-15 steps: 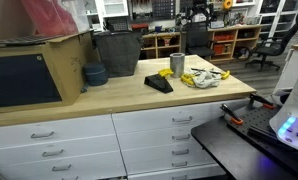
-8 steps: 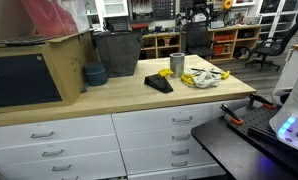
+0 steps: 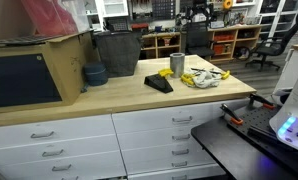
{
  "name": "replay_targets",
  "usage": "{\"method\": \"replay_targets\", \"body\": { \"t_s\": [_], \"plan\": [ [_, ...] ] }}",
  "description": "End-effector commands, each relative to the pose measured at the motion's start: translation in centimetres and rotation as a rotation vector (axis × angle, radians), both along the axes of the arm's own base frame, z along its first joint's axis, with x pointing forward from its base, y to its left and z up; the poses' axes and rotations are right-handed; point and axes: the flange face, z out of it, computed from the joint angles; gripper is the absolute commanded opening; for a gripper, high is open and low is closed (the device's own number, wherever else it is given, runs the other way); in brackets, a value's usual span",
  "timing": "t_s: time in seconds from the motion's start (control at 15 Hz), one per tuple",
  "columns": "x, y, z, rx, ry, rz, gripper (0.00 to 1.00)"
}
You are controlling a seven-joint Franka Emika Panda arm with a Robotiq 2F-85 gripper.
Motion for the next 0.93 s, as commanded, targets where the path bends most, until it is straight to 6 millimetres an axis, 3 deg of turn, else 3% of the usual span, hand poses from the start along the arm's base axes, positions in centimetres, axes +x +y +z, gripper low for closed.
{"method": "replay_targets", "body": {
  "t_s": [0.0, 0.87],
  "plan": [
    [0.01, -0.01, 0.07, 0.0, 0.001, 0.0, 1.0],
    [0.19, -0.12, -0.14, -0.003, -0.004, -0.014, 1.0]
  ]
}}
